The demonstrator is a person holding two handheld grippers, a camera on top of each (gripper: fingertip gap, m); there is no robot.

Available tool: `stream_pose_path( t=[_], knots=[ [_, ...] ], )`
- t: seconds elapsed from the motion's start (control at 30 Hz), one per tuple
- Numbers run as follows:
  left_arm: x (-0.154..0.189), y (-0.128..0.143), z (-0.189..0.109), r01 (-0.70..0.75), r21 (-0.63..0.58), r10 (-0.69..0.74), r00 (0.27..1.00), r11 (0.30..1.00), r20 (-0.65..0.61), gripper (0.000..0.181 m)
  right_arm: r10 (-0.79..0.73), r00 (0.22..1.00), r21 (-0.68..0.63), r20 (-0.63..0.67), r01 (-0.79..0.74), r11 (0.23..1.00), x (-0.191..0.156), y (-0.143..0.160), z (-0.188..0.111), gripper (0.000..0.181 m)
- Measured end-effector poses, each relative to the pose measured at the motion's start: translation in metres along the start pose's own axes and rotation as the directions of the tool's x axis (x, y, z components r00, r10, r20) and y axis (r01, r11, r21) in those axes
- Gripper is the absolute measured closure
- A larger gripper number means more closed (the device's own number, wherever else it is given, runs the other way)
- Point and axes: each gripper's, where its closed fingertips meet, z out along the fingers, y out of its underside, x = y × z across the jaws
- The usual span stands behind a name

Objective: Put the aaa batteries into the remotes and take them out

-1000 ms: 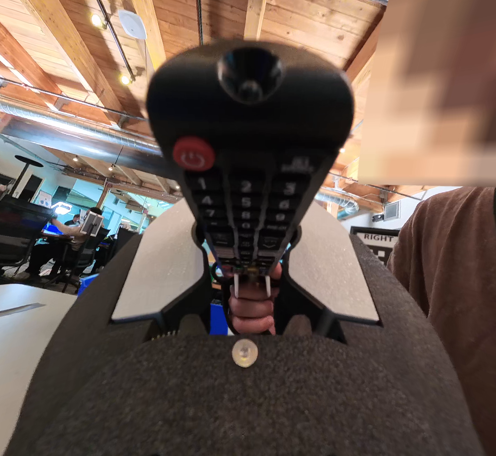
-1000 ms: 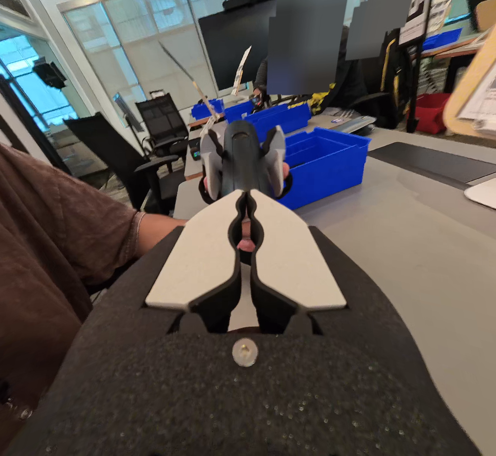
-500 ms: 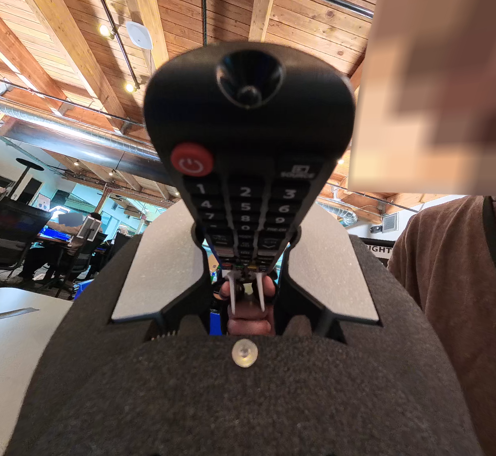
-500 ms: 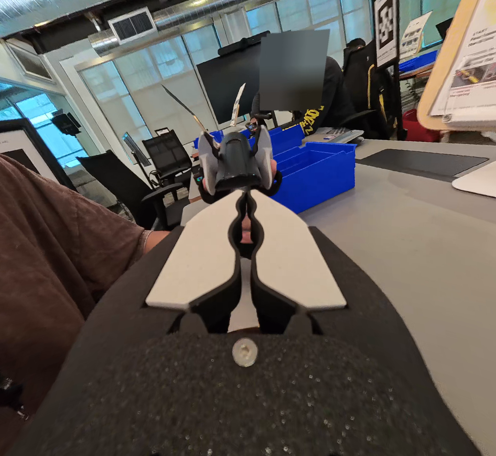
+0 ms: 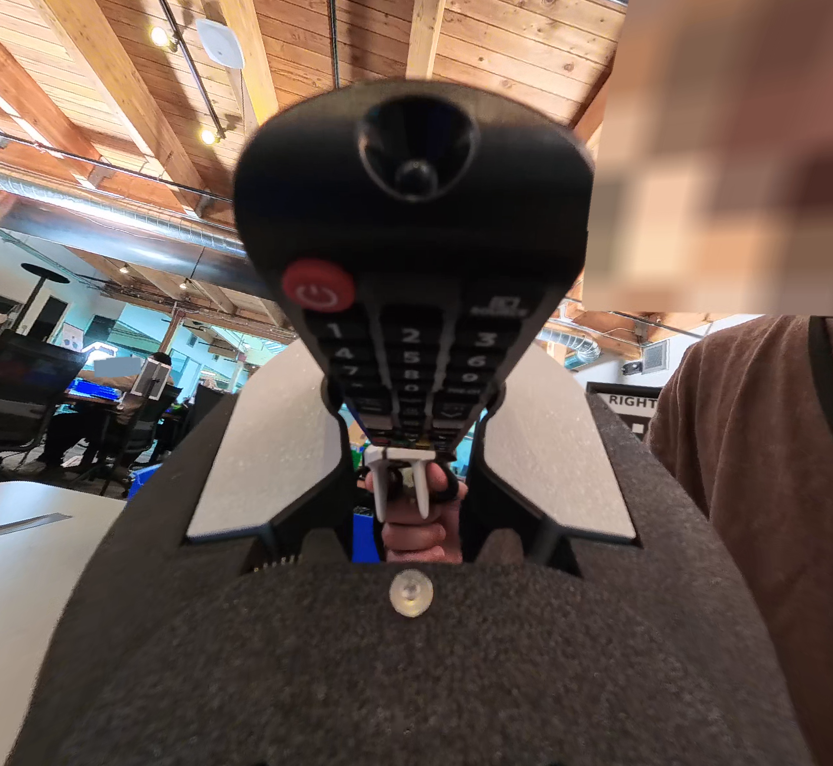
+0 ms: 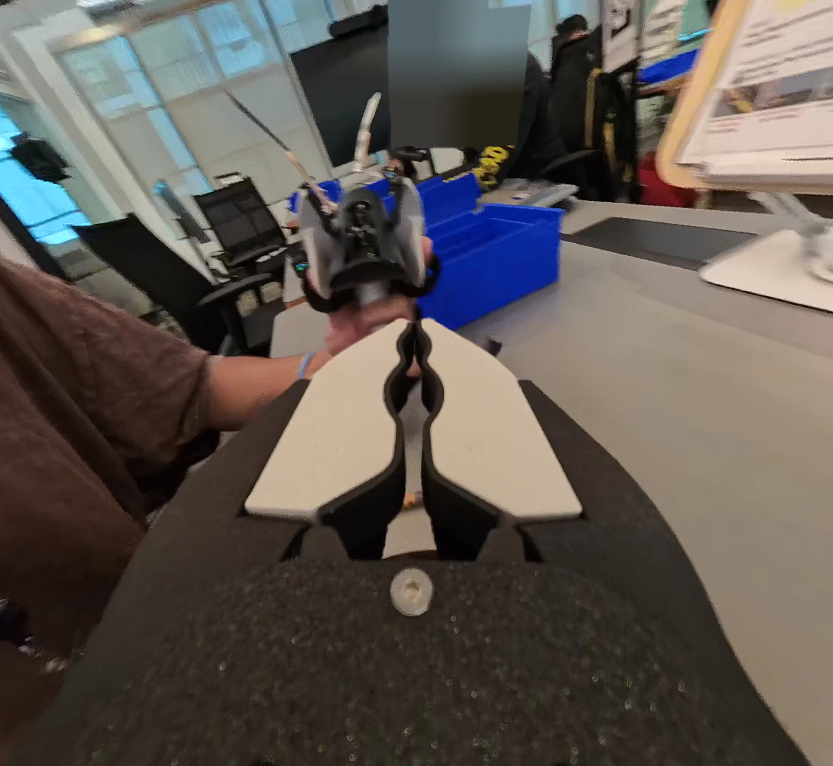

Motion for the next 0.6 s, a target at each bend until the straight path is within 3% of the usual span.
stream_pose_path(
  t=[0.07, 0.13, 0.2, 0.3, 0.4, 0.6],
  knots=[
    [-0.003, -0.006, -0.004, -0.014, 0.005, 0.014, 1.0, 1.0, 0.017, 0.121, 0.016, 0.998, -0.028, -0.069, -0.018, 0.999, 0.016, 0.007, -0.009, 0.181],
    [-0.007, -0.018, -0.011, -0.032, 0.018, 0.031, 0.999, 0.999, 0.038, 0.121, -0.01, 0.989, -0.157, -0.148, -0.013, 0.988, 0.03, 0.027, -0.009, 0.159],
    [-0.01, -0.025, -0.019, -0.072, -0.007, 0.072, 0.995, 0.997, 0.068, 0.121, -0.125, 0.959, -0.353, -0.254, 0.028, 0.935, 0.052, 0.053, -0.013, 0.156],
    [-0.016, -0.025, -0.026, -0.071, -0.046, 0.075, 0.992, 0.996, 0.105, 0.121, -0.168, 0.947, -0.478, -0.274, 0.018, 0.878, 0.063, 0.081, -0.009, 0.152],
    [-0.022, -0.022, -0.029, -0.063, -0.056, 0.07, 0.989, 0.996, 0.128, 0.121, -0.295, 0.906, -0.661, -0.305, 0.022, 0.75, 0.083, 0.11, -0.008, 0.144],
    [-0.028, -0.007, -0.024, -0.01, -0.076, 0.019, 0.993, 0.997, 0.121, 0.121, -0.38, 0.863, -0.739, -0.333, 0.012, 0.674, 0.129, 0.121, 0.011, 0.148]
  ],
)
